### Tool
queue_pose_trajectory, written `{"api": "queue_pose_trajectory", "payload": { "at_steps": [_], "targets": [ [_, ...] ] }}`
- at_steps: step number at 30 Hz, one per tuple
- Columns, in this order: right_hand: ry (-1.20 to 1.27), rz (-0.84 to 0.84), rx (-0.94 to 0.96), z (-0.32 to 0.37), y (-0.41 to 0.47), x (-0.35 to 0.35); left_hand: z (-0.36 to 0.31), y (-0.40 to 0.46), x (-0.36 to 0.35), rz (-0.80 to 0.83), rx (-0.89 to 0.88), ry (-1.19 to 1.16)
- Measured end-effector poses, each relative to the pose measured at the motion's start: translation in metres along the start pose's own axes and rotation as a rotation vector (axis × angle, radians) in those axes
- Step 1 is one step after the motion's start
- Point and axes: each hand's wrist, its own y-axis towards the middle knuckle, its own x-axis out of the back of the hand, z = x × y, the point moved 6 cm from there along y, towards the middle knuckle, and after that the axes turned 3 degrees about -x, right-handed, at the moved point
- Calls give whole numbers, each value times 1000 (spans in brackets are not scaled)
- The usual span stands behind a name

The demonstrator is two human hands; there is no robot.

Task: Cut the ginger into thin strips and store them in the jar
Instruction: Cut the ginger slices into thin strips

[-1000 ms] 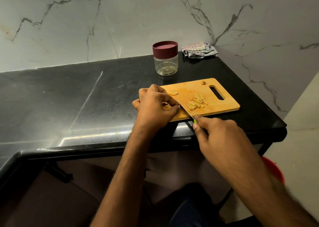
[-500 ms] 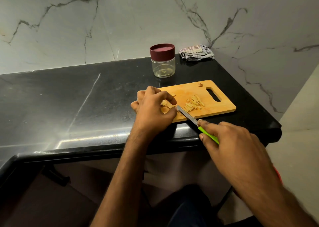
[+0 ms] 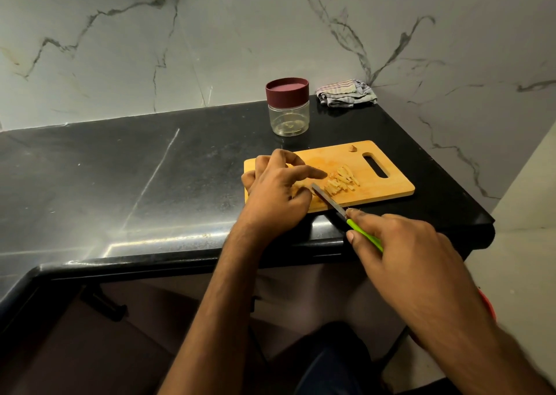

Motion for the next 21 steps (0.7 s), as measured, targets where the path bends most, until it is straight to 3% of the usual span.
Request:
{"api": "queue_pose_trajectory", "payload": {
  "at_steps": [6, 21],
  "targets": [
    [109, -31, 34, 7, 1, 0, 15, -2, 12, -200, 167, -139],
    [167, -12, 14, 2, -3, 2, 12, 1, 7, -66, 165, -22]
  ]
}}
